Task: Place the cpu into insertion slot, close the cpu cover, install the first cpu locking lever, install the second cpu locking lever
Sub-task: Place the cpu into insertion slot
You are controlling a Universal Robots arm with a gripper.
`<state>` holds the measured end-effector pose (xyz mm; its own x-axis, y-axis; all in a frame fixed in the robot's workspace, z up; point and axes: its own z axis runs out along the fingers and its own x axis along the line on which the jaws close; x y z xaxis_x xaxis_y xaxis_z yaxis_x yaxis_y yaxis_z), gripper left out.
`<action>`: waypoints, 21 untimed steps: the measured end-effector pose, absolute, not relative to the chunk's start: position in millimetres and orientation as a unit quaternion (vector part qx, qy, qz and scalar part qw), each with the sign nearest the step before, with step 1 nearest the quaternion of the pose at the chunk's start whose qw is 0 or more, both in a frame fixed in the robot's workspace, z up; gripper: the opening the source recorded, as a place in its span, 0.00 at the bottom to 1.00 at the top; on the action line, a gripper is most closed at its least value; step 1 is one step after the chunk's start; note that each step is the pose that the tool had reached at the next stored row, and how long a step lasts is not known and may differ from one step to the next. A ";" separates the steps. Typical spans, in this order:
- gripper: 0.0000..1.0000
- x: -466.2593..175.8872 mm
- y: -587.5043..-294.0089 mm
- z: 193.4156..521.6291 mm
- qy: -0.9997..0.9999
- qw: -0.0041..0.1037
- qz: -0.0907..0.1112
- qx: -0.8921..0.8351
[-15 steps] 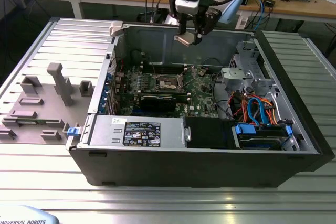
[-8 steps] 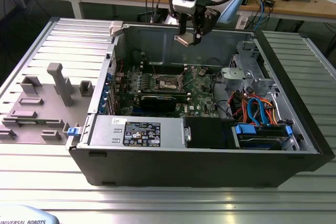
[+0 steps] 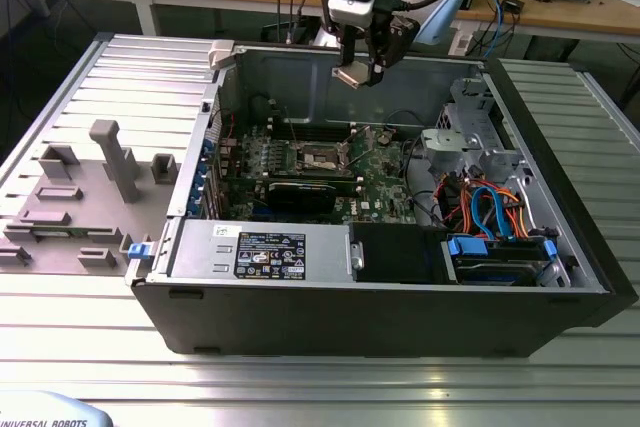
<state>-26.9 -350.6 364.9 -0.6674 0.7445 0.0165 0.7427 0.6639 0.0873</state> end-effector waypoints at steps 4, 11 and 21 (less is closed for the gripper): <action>0.54 -27.0 -350.4 364.6 0.912 0.018 0.047 0.407; 0.54 -27.0 -350.4 363.6 0.912 0.019 0.047 0.407; 0.54 -27.7 -350.4 363.0 0.911 0.020 0.047 0.410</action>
<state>-27.7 -350.4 363.0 -0.6636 0.7481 0.0023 0.7443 0.6600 0.1021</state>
